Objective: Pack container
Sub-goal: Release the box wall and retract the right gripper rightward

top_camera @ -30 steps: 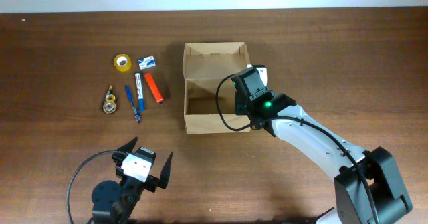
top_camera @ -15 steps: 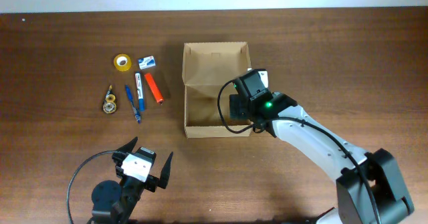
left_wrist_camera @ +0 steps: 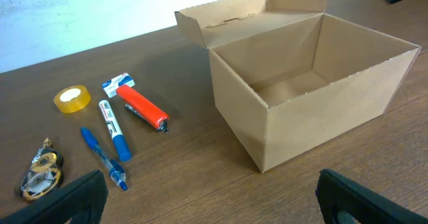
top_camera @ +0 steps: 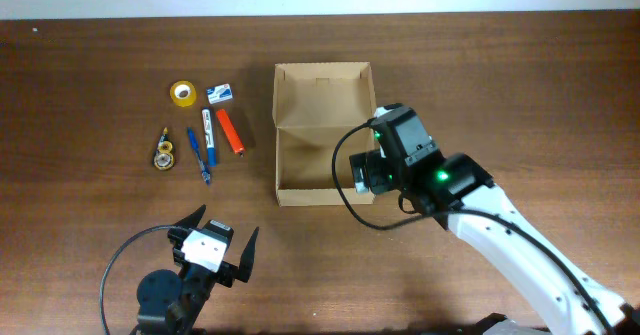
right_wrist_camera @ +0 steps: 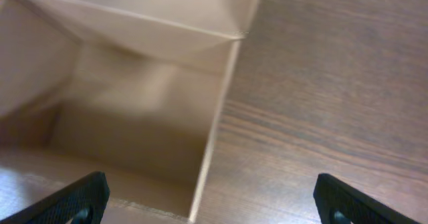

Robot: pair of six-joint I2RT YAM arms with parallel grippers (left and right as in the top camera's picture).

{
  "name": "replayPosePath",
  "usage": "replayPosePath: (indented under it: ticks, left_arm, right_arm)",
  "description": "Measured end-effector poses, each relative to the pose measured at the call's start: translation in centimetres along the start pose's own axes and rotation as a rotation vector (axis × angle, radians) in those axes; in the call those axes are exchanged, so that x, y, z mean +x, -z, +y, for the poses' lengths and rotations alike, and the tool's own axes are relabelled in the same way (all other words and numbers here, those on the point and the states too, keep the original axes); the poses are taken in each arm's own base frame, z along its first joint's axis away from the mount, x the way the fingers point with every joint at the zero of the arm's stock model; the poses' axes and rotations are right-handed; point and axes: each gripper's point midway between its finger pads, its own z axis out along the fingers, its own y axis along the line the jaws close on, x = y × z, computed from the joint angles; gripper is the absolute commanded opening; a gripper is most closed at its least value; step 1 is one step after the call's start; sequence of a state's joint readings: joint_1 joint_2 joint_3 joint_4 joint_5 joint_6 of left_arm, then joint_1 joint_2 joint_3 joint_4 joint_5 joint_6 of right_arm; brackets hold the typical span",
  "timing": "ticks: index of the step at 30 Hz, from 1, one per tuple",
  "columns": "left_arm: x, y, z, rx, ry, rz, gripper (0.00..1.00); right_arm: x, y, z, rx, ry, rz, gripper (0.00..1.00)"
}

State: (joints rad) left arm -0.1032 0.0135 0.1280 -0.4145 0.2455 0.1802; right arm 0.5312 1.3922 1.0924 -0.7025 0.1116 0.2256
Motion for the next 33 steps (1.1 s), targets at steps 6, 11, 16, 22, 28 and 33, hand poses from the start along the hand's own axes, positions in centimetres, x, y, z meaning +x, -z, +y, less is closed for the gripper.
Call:
replayPosePath:
  ticks: [6, 11, 16, 22, 28, 33]
  left_arm:
    - [0.0, 0.0, 0.0, 0.0, 0.0, 0.0, 1.0]
    - [0.0, 0.0, 0.0, 0.0, 0.0, 0.0, 1.0]
    - [0.0, 0.0, 0.0, 0.0, 0.0, 0.0, 1.0]
    - [0.0, 0.0, 0.0, 0.0, 0.0, 0.0, 1.0]
    - [0.0, 0.0, 0.0, 0.0, 0.0, 0.0, 0.99]
    - [0.0, 0.0, 0.0, 0.0, 0.0, 0.0, 0.99]
  right_arm:
    - [1.5, 2.6, 0.0, -0.073, 0.076, 0.033, 0.99]
    - [1.7, 5.5, -2.4, -0.102, 0.081, 0.002, 0.99]
    - [2.7, 7.2, -4.2, -0.115, 0.105, 0.003, 0.99]
    - [3.6, 7.6, -3.6, -0.164, 0.145, 0.028, 0.99]
    - [3.9, 8.1, -3.2, -0.188, 0.171, 0.024, 0.99]
    - [3.7, 10.6, -3.1, -0.184, 0.214, -0.072, 0.99]
